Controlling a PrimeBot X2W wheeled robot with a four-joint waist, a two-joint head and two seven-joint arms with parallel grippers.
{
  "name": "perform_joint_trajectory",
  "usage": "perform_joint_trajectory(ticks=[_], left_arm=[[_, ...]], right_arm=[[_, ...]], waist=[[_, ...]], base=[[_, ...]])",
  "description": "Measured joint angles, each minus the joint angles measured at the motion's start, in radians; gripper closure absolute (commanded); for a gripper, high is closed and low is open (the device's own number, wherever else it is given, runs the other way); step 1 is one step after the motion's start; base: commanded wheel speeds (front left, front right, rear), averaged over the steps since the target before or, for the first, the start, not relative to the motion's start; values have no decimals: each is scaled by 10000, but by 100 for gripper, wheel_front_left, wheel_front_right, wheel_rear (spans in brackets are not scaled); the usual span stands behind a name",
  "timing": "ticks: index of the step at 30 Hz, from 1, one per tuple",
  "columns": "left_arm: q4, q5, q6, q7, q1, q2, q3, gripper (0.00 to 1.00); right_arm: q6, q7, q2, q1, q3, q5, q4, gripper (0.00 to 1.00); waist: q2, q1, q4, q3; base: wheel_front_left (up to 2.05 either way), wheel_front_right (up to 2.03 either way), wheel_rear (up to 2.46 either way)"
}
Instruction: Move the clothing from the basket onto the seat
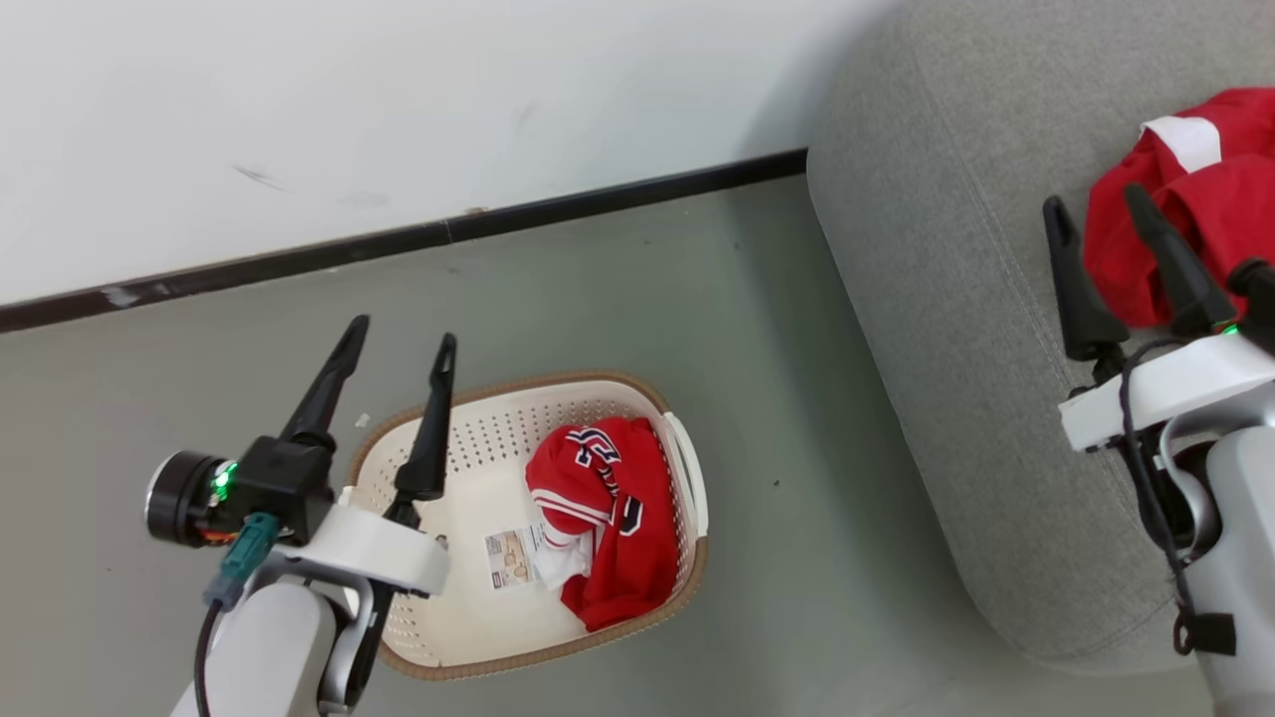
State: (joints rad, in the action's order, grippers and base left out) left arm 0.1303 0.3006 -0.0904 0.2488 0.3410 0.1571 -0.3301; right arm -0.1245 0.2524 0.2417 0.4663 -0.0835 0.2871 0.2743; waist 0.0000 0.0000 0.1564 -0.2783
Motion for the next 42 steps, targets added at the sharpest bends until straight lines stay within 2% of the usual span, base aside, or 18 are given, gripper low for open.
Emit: perform_joint_trajectory(ticks=[9, 17, 28, 42], left_arm=[[167, 234, -527, 6, -773, -4, 897, 0], [113, 247, -748, 6, -1512, -8, 1521, 0], [322, 261, -844, 6, -2558, -81, 1889, 0], [483, 307, -836, 6, -3559, -244, 2182, 0]], right_arm=[[0, 0, -562, -701, -17, -376, -81, 0], [0, 0, -997, -1427, 113, -731, -150, 0], [0, 0, -1344, -2595, 518, -1557, -376, 0], [0, 0, -1764, -3967, 696, -1965, -499, 0]], waist=[[0, 0, -310, 661], [0, 0, -561, 1266], [0, 0, -758, 2062], [0, 0, -865, 2902]], base=[[0, 0, 0], [0, 0, 0], [0, 0, 0], [0, 0, 0]])
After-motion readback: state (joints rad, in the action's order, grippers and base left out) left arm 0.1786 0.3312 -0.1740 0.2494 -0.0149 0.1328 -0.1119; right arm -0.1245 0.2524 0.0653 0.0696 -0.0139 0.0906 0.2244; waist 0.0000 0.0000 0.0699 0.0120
